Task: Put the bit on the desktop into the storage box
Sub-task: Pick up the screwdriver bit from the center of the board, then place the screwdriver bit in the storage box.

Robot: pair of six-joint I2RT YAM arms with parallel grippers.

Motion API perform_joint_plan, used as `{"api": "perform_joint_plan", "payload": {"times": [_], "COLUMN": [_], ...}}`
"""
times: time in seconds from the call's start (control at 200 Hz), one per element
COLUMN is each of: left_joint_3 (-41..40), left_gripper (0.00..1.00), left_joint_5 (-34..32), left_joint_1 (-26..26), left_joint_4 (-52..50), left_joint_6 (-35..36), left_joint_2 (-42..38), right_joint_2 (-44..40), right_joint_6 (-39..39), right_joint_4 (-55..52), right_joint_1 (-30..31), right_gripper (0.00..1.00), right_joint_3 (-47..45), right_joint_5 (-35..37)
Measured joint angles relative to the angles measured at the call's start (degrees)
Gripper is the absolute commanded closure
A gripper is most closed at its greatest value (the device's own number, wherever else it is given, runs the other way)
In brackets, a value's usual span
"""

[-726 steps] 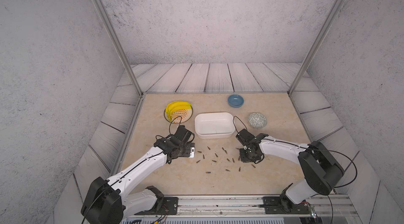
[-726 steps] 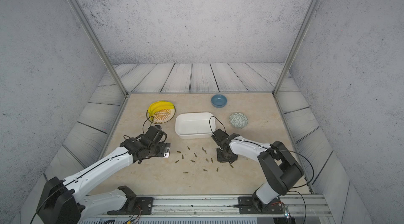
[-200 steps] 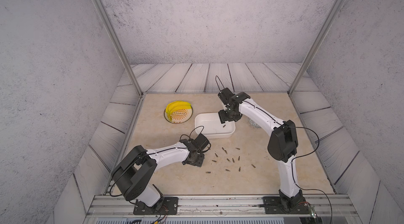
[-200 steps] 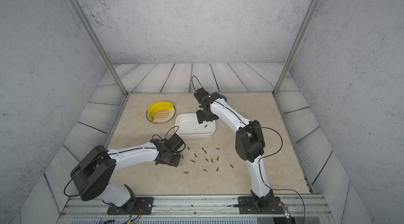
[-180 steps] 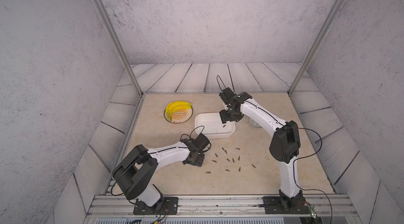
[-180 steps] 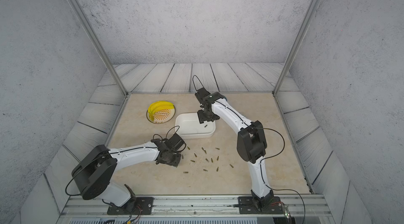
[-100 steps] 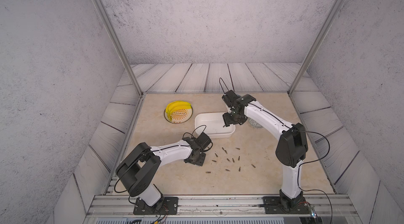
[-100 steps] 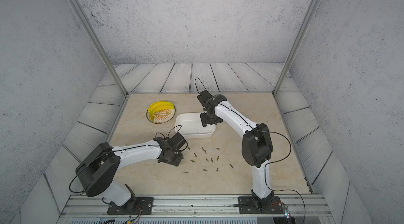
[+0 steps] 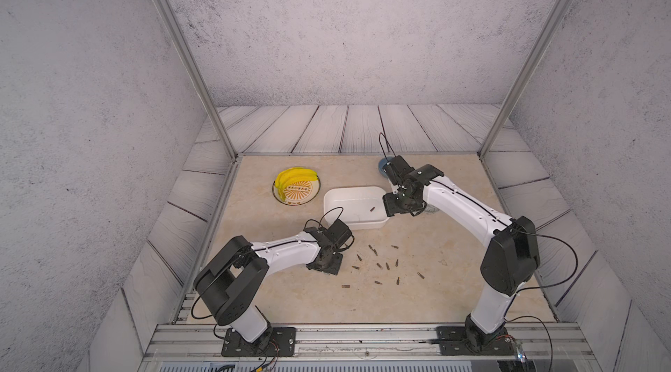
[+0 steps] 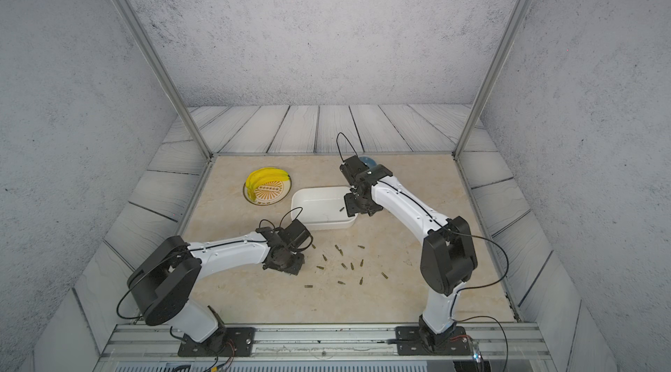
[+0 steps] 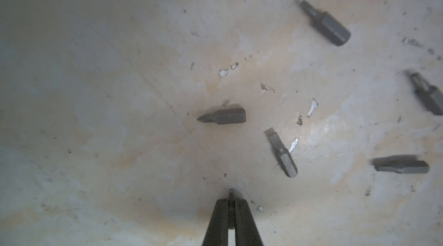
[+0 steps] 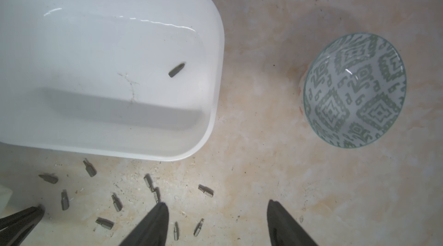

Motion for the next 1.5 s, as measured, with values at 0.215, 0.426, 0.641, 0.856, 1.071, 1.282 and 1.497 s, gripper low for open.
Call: {"api": "perform_joint_plan", "payload": {"times": [0.215,0.426,0.641,0.856,1.071,1.282,1.497], "left_joint_3": [-0.24,-0.52,1.84,12.13,24.2,40.28,49.46], "left_gripper": [1.0,1.0,1.0,1.0,1.0,1.0,1.0], "left_joint_5": [0.02,0.02,1.53,-0.04,-2.23,0.46,1.95], "left_joint_1": [-0.02,-0.02,-0.61,-0.63,0.81,7.56,10.27], "left_joint_4": [0.33,0.44,-4.09,-10.88,-14.8,-17.92,-19.34], "left_joint_6": [-0.13,-0.09,1.22,3.34,8.0,13.27,16.83], "left_joint_2": [-0.24,-0.94,-3.13,-7.69,-2.62,10.8,21.92], "right_joint_2": [-7.63,-12.98,-16.61,-19.76,-23.76,-27.45,-27.61], "right_joint_6": [1.64,3.58,5.66,7.54,9.97,12.87,14.53], "right_joint_4": [0.5,1.6,3.5,4.46,6.97,9.42,11.93], "right_joint_1": [-0.09,-0.13,-0.24,-0.28,-0.28,-0.28,-0.26], "right_gripper": [0.3,0.3,0.3,0.3,0.3,0.3,0.31], "right_joint_3": [-7.98,-15.87,-24.7,-29.73,-36.13,-44.17,-47.6], "right_joint_5": [1.33,2.12,1.09,-0.59,-2.6,-5.53,-7.21]}}
